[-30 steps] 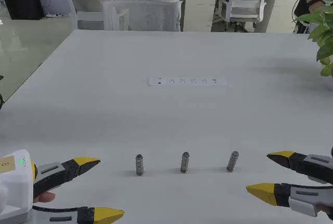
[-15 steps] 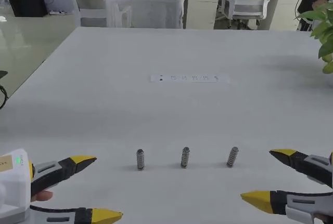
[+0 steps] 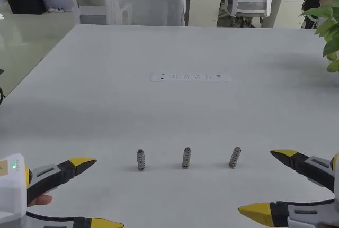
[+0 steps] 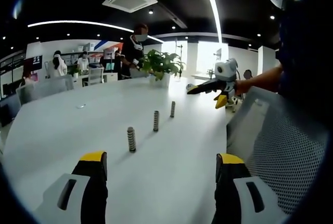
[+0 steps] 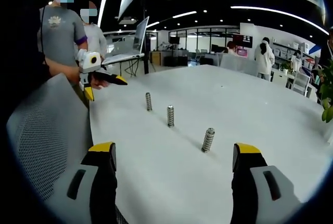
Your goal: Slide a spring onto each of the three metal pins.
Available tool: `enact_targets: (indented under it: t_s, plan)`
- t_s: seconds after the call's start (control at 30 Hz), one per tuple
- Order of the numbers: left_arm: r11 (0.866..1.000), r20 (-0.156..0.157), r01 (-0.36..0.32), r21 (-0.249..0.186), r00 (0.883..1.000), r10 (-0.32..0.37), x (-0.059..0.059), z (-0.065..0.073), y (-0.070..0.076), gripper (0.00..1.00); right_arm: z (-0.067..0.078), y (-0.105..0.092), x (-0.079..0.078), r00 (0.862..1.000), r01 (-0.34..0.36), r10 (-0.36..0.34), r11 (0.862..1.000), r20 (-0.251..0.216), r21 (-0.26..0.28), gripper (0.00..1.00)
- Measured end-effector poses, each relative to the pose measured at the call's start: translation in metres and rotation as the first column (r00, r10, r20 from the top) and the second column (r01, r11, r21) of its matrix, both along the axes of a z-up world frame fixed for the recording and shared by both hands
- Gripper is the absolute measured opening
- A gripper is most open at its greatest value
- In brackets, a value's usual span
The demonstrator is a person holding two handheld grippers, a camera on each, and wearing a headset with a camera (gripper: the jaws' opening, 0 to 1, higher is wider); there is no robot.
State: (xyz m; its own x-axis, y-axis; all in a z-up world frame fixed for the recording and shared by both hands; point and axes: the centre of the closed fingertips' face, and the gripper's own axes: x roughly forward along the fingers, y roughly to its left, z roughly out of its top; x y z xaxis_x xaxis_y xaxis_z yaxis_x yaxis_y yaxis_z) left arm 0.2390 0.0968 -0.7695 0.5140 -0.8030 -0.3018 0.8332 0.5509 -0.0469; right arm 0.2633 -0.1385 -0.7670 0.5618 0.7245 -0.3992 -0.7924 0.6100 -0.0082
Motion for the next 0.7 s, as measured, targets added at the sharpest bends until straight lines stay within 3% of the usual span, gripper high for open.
enact_targets:
  t_s: [0.7]
  plan:
    - [1.0, -0.012, -0.016, -0.017, 1.0, 0.016, 0.0025, -0.0005, -0.0094, 0.92, -0.0006, -0.0042, -0.0022, 1.0, 0.004, -0.004, 1.0, 0.004, 0.006, 0.99]
